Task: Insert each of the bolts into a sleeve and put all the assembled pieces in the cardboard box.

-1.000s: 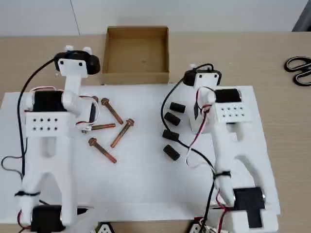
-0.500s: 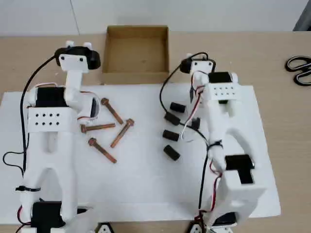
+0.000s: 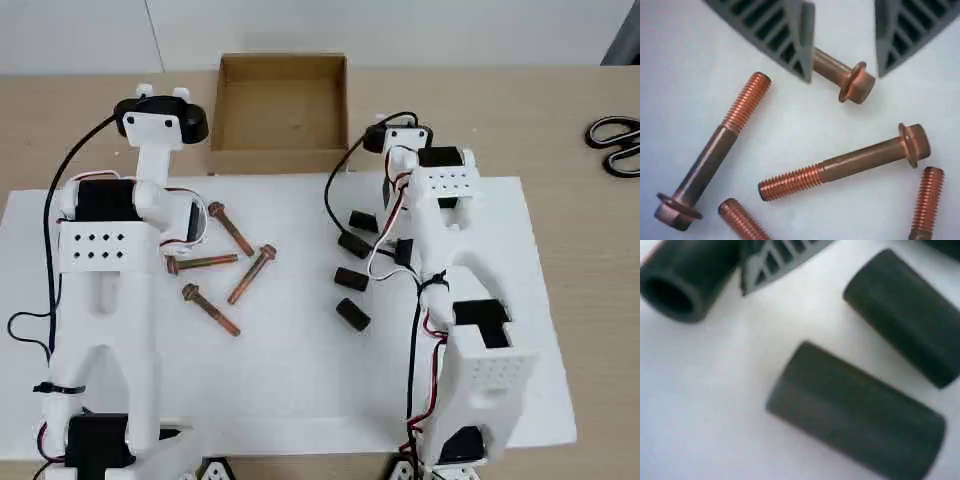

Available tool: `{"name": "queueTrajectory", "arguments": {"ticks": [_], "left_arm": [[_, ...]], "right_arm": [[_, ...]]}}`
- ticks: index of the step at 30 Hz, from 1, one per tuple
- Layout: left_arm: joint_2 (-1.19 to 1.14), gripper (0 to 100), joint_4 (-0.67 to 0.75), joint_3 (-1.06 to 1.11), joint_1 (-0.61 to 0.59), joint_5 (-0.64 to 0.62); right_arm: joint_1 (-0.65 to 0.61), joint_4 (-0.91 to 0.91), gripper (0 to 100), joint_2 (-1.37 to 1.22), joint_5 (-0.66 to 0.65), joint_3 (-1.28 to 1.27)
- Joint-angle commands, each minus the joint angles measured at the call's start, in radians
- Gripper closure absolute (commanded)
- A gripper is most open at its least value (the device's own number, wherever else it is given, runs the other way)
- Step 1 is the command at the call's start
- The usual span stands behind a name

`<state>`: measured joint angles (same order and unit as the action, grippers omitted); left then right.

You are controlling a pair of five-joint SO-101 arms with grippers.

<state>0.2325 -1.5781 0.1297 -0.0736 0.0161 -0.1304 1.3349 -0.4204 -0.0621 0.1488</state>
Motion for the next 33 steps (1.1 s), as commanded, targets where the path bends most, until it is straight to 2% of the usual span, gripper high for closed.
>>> {"name": "queueTrajectory", "arguments": {"ticks": [1,9,14,20,29,33], "left_arm": [[0.005,92,0.014,-0.038,0.011,-0.006],[0.005,92,0.011,-0.038,0.011,-0.006],[0.005,92,0.011,-0.038,0.009,-0.006],[0.003,92,0.017,-0.027,0.009,-0.006],[0.003,92,0.015,-0.012,0.008,-0.005],[0.003,92,0.014,-0.012,0.009,-0.005]], "right_arm": [[-0.008,-0.024,77.9,-0.007,0.005,0.031],[-0.028,-0.062,78.3,-0.071,0.006,0.031],[-0.028,-0.073,87.6,-0.085,0.008,0.031],[-0.028,-0.073,88.6,-0.085,0.008,0.031],[-0.048,-0.041,95.9,-0.074,0.006,0.031],[-0.054,-0.038,95.4,-0.074,0.006,0.031]]}}
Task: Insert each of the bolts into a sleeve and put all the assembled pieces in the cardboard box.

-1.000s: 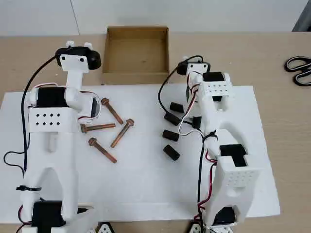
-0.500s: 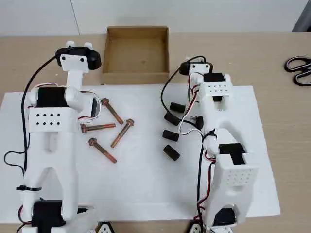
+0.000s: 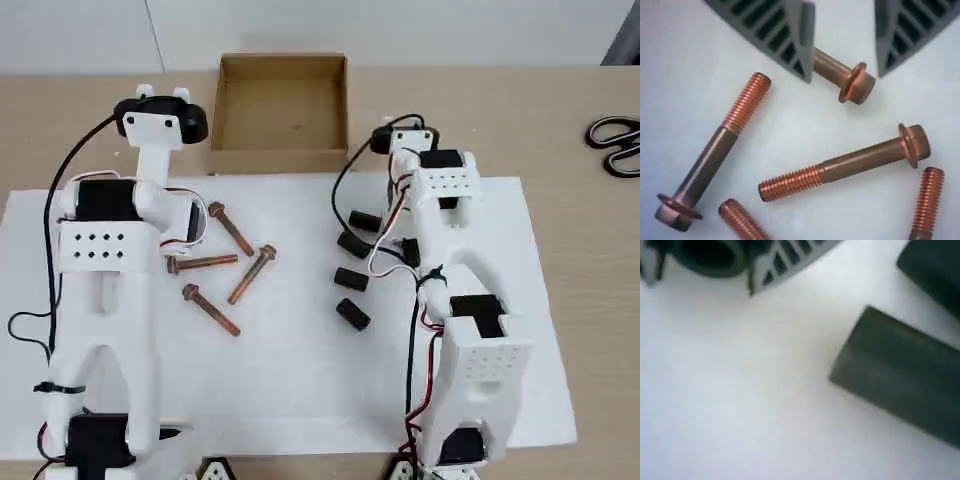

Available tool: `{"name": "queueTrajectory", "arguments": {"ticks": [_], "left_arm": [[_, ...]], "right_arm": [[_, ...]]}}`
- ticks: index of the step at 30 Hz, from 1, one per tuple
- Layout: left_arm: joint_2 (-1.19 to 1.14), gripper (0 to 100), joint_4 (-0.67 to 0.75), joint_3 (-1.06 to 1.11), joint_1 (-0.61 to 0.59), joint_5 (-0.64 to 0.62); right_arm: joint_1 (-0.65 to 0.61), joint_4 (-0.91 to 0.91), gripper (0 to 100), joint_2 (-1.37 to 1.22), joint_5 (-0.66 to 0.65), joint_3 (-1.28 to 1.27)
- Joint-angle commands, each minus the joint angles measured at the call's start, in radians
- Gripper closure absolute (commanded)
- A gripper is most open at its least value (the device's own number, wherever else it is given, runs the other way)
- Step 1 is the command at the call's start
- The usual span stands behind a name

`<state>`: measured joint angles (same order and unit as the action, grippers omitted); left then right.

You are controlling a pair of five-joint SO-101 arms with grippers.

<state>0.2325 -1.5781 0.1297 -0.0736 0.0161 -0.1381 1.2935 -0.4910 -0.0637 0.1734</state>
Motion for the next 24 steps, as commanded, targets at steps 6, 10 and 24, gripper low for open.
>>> {"name": "queueTrajectory", "arguments": {"ticks": [6,10,24], "left_arm": [[0.005,92,0.011,-0.012,0.003,-0.005],[0.005,92,0.009,-0.012,0.003,-0.005],[0.009,92,0.009,-0.012,0.008,-0.005]], "right_arm": [[-0.041,0.039,79.6,0.001,0.009,0.006],[-0.042,0.058,79.9,0.059,0.009,0.005],[-0.044,0.119,80.0,0.147,0.032,-0.011]]}}
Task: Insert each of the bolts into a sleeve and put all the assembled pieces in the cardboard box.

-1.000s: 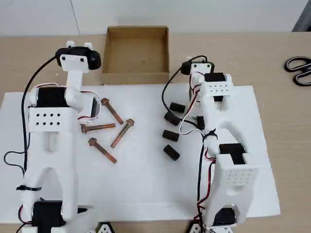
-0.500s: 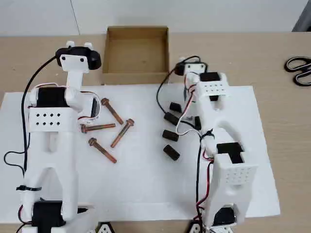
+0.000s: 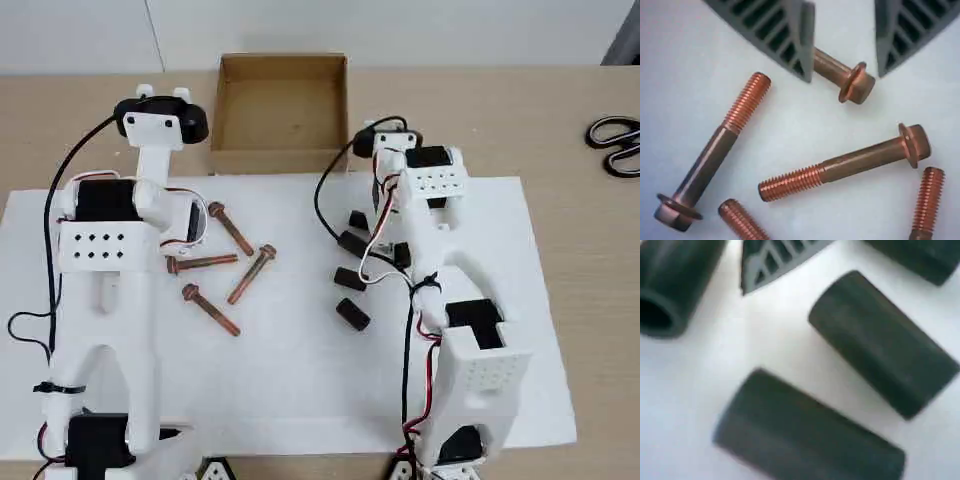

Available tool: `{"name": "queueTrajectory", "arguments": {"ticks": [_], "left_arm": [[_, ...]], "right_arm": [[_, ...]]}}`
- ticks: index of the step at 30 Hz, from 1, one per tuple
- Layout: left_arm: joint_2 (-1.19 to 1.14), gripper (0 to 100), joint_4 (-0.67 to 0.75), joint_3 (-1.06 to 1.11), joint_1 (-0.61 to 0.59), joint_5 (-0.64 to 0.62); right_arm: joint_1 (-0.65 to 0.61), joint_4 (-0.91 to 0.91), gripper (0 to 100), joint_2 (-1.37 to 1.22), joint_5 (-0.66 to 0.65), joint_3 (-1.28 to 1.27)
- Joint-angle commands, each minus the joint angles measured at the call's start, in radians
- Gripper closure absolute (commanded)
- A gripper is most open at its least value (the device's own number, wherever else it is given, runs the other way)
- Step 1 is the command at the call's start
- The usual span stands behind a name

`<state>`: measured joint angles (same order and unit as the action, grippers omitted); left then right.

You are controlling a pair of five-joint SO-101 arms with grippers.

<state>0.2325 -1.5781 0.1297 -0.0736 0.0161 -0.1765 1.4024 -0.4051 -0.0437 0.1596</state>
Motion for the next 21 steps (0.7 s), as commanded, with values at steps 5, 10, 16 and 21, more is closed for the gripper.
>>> {"name": "queueTrajectory", "arguments": {"ticks": [5,10,16,21], "left_arm": [[0.011,92,-0.008,-0.013,0.009,-0.006],[0.011,92,-0.012,-0.013,0.006,-0.006],[0.011,92,-0.012,-0.013,0.009,-0.006],[0.011,92,-0.012,-0.013,0.008,-0.006]], "right_arm": [[-0.007,0.005,80.0,0.051,0.012,0.002],[-0.008,0.004,80.1,0.050,0.012,-0.012],[-0.008,-0.047,80.1,0.050,0.012,-0.060],[-0.007,-0.058,80.3,0.050,0.011,-0.072]]}}
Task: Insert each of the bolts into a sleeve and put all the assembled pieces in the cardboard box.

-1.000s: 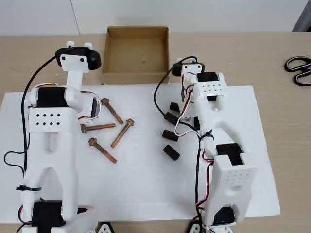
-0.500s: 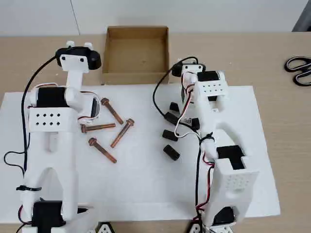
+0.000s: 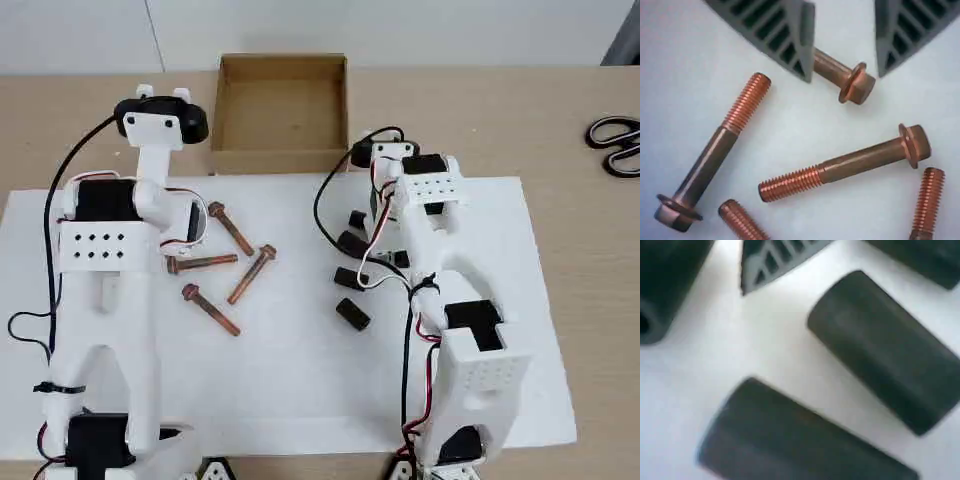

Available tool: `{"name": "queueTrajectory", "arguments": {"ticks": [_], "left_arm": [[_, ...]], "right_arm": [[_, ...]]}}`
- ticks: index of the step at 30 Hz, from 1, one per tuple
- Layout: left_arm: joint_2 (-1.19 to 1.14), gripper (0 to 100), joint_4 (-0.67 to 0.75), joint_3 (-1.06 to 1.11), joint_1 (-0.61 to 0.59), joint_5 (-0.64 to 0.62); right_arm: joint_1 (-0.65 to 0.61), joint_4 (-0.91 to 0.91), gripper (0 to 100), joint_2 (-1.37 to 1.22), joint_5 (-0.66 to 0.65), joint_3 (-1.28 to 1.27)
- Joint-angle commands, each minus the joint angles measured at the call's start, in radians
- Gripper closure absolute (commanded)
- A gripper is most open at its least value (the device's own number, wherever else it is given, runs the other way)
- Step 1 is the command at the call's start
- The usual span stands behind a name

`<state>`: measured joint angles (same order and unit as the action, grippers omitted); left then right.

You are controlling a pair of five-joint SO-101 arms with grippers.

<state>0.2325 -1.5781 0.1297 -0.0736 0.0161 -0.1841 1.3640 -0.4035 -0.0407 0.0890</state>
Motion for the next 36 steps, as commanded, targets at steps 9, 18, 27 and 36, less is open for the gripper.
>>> {"name": "queueTrajectory", "arguments": {"ticks": [9,18,27,36], "left_arm": [[0.011,92,-0.012,-0.013,0.005,-0.006],[0.012,94,-0.023,-0.018,0.005,-0.006],[0.005,99,-0.141,-0.202,0.003,-0.002],[-0.141,100,-0.173,-0.390,0.003,-0.008]], "right_arm": [[0.001,-0.042,92.4,0.048,-0.005,-0.002],[-0.018,0.038,99.4,0.105,-0.020,0.075],[-0.010,0.128,99.5,0.262,-0.018,0.106],[0.041,0.206,99.5,0.286,-0.021,0.103]]}}
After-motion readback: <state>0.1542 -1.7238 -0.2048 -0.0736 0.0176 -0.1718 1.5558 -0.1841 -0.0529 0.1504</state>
